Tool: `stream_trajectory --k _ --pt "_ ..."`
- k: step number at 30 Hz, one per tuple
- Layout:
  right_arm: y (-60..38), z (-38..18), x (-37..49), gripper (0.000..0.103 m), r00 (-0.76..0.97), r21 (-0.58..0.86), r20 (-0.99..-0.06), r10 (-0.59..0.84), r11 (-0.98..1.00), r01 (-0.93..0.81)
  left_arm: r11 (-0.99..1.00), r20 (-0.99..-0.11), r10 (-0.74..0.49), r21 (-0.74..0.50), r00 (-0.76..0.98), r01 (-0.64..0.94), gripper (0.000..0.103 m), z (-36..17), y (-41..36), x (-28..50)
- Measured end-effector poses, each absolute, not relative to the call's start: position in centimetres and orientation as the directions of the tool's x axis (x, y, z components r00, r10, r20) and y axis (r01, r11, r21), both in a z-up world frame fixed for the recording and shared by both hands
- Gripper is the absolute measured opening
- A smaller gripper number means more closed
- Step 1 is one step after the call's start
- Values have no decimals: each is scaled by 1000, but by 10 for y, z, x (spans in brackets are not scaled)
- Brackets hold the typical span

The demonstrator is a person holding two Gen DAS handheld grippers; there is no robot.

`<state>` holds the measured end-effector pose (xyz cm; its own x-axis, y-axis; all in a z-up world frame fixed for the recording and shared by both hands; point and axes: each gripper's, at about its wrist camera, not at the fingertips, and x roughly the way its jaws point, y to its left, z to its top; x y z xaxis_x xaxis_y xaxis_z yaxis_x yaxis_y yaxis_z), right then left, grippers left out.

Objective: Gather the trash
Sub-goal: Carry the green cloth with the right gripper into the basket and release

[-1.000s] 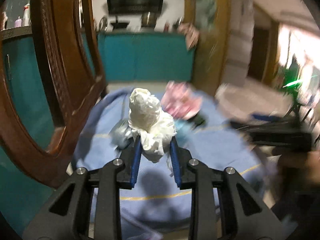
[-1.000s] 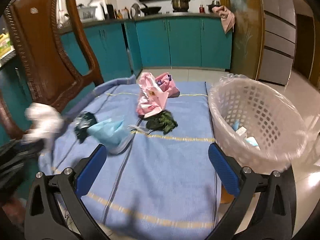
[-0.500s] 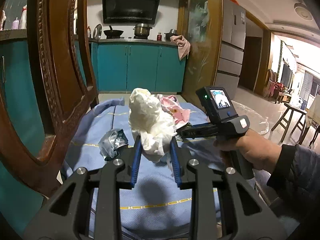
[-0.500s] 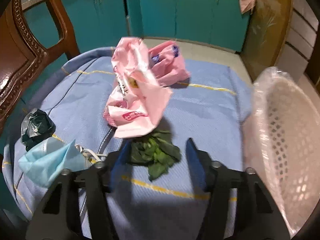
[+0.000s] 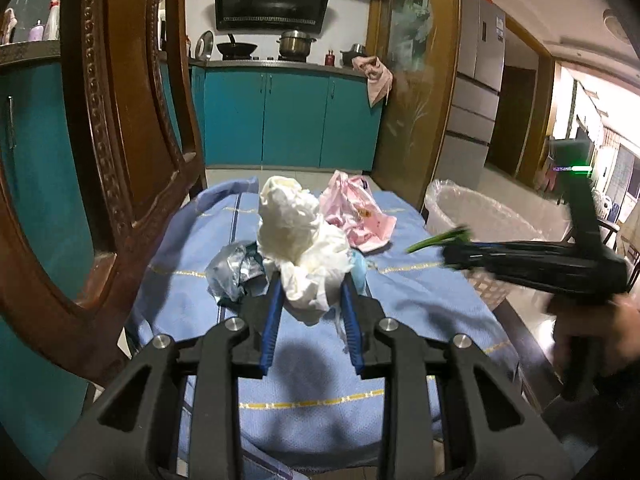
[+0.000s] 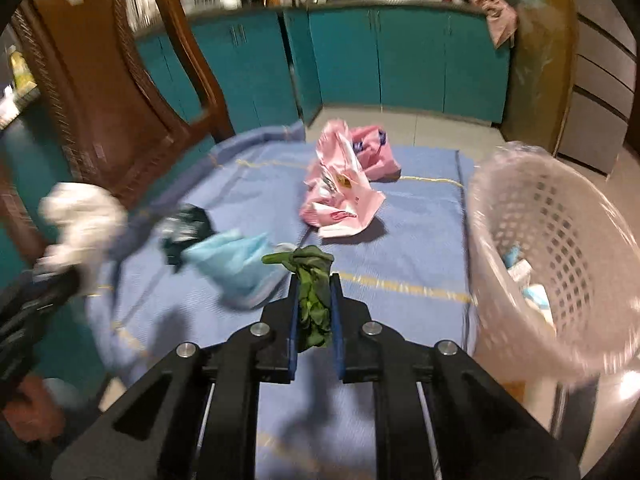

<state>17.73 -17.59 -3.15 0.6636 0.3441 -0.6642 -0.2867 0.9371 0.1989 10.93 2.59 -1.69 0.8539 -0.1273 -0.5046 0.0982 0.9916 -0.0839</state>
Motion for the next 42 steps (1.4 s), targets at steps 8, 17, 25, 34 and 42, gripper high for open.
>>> stream_trajectory --k 8,17,25,34,42 --pt "-193 -17 119 14 750 233 -573 330 943 -236 992 -531 -123 -57 838 110 29 -19 17 103" --pt "-190 -22 125 14 737 227 -589 330 944 -240 994 -545 -109 -57 831 94 30 -20 18 103" --pt "-190 -23 126 14 732 229 -594 335 942 -246 994 -547 -110 -44 830 103 30 -21 16 103" --pt "-188 -24 126 14 727 229 -597 338 941 -249 994 -552 -111 -45 827 103 30 -21 15 103" --pt "-187 -25 127 14 722 228 -601 342 939 -255 994 -553 -111 -45 826 104 30 -21 15 103"
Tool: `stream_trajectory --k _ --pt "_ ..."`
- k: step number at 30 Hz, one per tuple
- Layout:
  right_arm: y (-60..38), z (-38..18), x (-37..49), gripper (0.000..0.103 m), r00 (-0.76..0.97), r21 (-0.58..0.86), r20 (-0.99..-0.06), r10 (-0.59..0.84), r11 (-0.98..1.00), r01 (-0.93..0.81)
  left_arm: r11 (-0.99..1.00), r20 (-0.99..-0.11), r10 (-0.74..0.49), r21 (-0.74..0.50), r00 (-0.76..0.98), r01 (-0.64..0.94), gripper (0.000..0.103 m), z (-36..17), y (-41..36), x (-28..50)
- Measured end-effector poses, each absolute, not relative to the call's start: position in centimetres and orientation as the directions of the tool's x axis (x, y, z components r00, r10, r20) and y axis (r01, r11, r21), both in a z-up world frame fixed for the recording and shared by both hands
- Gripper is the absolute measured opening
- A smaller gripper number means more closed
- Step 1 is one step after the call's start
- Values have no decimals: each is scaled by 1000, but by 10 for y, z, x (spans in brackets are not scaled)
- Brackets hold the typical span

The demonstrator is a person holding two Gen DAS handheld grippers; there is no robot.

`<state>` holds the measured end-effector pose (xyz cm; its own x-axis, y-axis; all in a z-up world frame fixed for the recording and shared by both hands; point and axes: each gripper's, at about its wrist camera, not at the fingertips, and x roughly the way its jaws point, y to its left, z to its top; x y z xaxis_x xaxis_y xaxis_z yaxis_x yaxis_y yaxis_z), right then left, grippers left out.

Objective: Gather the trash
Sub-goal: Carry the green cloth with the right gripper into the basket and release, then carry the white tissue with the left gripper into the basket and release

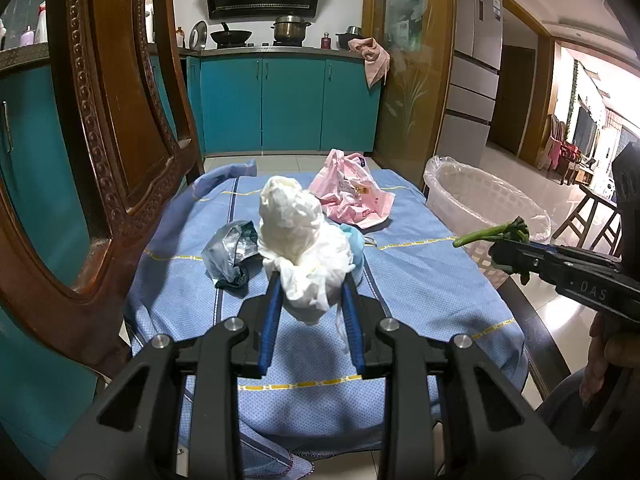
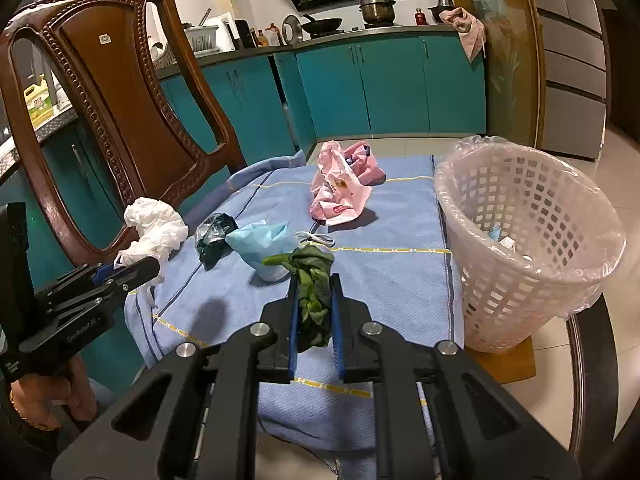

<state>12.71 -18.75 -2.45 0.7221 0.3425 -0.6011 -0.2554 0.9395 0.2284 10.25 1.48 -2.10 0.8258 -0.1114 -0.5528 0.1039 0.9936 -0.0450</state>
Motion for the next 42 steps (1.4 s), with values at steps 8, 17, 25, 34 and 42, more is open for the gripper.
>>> stream_trajectory --k 8,17,25,34,42 --pt "-200 -13 128 14 779 218 -550 301 952 -214 994 -553 -109 -44 826 102 30 -21 14 103" --pt "-314 -24 217 61 857 301 -513 55 946 120 993 -554 -114 -29 824 118 31 -22 9 103" --pt "-360 -20 155 93 909 536 -416 10 811 235 989 -548 -134 -17 826 150 31 -22 0 101" --pt "-368 -4 77 100 951 609 -247 -187 734 303 907 -494 -379 -32 783 419 32 25 -105 138" --pt "-375 -4 75 100 949 611 -249 -193 729 309 880 -485 -414 3 770 475 95 59 -229 235"
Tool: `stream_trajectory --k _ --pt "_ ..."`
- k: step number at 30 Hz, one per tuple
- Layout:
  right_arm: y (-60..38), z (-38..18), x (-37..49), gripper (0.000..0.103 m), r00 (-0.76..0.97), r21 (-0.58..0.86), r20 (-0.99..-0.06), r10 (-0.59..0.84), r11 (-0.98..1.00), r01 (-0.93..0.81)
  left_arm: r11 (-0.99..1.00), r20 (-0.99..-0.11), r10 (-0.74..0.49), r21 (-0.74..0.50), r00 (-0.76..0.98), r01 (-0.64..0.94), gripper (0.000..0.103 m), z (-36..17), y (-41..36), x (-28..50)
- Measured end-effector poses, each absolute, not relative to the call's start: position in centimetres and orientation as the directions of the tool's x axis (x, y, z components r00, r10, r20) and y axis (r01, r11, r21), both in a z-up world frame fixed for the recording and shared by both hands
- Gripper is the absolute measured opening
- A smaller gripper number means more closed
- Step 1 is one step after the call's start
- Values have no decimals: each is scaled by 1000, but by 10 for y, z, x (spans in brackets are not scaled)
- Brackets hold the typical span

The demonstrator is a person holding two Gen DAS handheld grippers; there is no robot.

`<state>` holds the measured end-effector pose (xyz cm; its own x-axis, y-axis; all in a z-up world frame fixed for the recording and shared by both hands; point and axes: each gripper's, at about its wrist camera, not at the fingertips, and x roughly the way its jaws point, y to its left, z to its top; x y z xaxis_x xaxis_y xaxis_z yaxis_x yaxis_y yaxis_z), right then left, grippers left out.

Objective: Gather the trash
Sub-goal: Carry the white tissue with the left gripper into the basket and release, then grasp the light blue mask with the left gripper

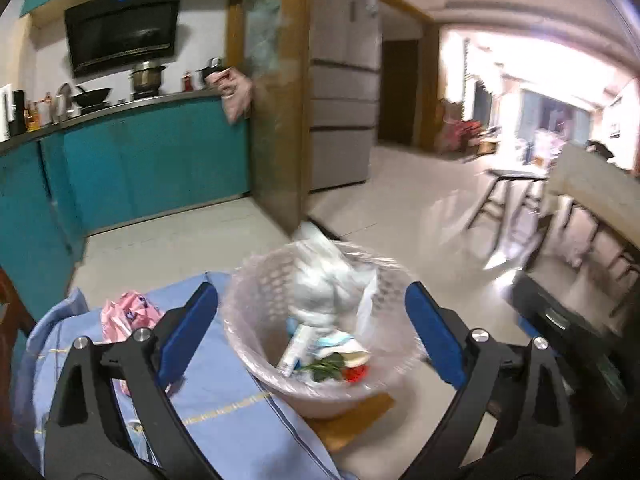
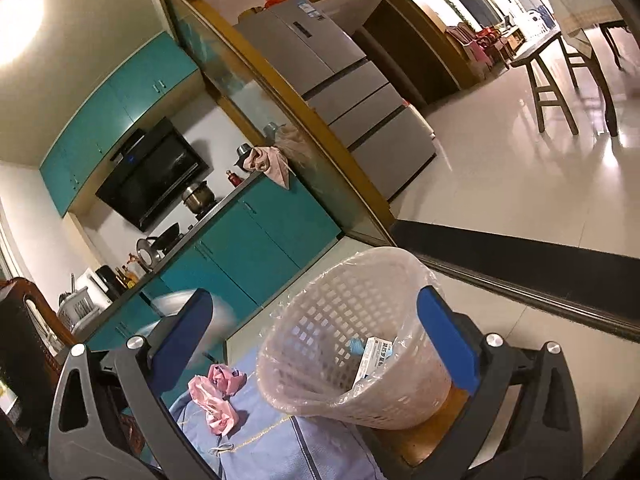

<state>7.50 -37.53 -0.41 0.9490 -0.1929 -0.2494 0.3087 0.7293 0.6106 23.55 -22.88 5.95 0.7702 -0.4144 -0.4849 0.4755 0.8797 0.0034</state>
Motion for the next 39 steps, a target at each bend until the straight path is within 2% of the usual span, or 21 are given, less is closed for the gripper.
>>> stream_trajectory --k 1,3,7,12,17,20,24,30,39 --pt "-374 -3 77 100 950 601 -251 -184 740 302 899 -529 -360 23 769 437 95 52 -230 245" --pt "-371 -2 79 100 954 590 -254 -162 756 285 917 -558 -319 23 766 399 95 41 -215 246" --pt "-357 -2 92 100 951 555 -293 -93 794 248 950 -546 -245 28 801 310 96 22 -144 216" --pt "-307 -1 116 100 927 438 -371 47 889 130 984 -517 -150 2 843 177 100 5 -51 167" --pt "-241 -2 118 100 889 310 -428 162 950 -23 999 -554 -48 -25 831 42 100 -17 15 139" --pt "-211 -7 113 100 867 244 -459 193 966 -86 1000 -569 -3 3 823 6 100 -22 24 133" --pt "-189 -9 114 100 856 164 -476 200 977 -137 999 -560 -21 13 828 34 100 -26 15 122" --pt "-188 -11 116 100 852 177 -487 193 977 -120 990 -555 0 118 832 78 100 -27 -9 118" --pt "-192 -12 118 100 855 205 -481 194 973 -105 994 -584 -62 37 809 103 100 -28 -14 141"
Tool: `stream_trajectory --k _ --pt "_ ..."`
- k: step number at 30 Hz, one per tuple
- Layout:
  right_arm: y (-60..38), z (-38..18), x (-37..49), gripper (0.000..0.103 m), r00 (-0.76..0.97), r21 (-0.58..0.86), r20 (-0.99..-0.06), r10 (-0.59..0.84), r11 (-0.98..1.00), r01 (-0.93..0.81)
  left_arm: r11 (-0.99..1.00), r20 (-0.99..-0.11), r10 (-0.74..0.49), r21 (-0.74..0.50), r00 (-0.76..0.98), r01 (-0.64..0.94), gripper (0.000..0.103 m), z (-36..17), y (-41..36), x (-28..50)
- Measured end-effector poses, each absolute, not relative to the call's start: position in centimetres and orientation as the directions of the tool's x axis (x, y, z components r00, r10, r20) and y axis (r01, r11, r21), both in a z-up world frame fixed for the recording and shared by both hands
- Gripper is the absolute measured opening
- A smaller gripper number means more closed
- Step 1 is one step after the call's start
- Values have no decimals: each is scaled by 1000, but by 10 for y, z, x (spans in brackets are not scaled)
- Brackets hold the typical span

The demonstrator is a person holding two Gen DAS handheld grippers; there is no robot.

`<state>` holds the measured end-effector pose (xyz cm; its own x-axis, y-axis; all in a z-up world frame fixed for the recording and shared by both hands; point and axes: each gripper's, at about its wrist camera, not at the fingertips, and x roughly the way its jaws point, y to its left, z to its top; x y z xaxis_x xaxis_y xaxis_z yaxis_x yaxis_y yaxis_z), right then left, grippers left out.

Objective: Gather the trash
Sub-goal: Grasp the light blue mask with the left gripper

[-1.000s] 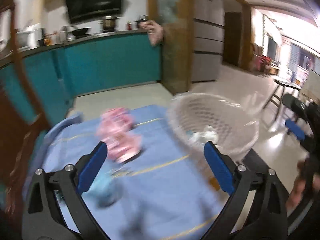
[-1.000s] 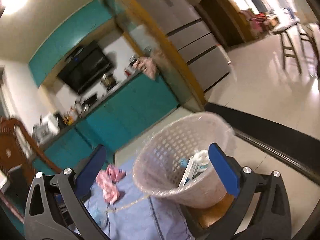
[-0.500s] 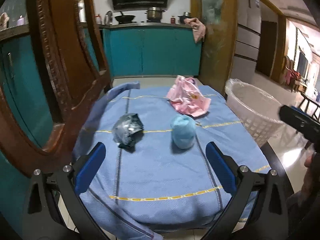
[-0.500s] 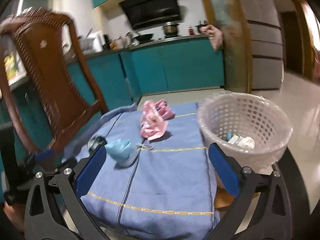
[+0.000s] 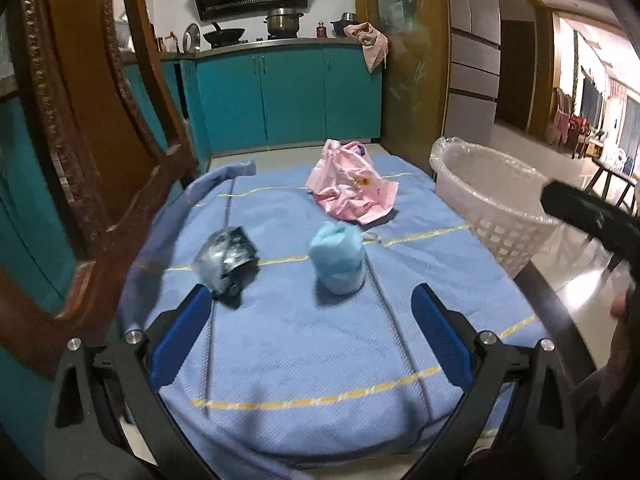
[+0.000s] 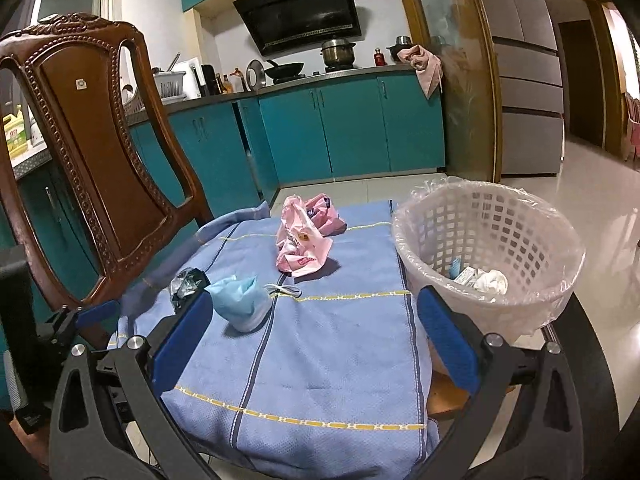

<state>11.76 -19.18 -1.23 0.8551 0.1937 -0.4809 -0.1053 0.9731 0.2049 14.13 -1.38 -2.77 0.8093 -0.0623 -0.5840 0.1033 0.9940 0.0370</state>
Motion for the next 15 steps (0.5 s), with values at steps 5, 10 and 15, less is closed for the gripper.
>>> stream_trajectory --k 5,10,15 --pt "-192 -14 119 100 854 195 -485 189 975 -105 994 -603 -72 27 795 110 98 -34 -27 184" --pt "-194 -17 125 100 849 182 -500 173 979 -92 989 -708 -122 -23 695 149 55 -58 -37 237" --pt "-193 -20 133 100 841 163 -515 167 982 -96 988 -728 -131 -40 673 149 12 -56 -30 229"
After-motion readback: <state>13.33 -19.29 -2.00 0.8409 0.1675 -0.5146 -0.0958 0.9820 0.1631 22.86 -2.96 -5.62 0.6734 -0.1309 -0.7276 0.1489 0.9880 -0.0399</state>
